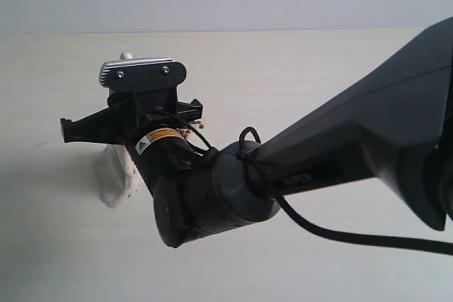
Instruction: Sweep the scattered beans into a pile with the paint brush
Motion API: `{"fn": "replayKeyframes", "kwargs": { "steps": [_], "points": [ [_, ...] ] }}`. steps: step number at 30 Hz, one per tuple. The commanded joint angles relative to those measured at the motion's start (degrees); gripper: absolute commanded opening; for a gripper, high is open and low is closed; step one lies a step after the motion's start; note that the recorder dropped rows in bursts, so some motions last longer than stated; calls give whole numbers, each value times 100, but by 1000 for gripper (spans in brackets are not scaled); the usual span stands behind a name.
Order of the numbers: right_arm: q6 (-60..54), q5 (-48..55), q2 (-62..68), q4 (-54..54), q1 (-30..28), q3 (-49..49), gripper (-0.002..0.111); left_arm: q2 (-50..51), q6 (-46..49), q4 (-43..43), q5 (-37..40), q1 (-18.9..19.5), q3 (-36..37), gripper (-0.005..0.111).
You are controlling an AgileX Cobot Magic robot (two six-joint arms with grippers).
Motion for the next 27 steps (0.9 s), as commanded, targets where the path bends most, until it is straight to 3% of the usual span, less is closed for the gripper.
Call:
{"fn": "replayKeyframes", "kwargs": {
  "steps": [1,11,27],
  "points": [
    [-574,118,9,508,8,-18,0,-38,-13,-34,-12,-15,22,0],
    [-1787,175,-190,1601,8,-18,0,-38,-13,-34,-12,-15,22,0],
    [-1734,159,-535,1022,8,-18,0,-38,-13,-34,-12,-15,22,0]
  ]
}}
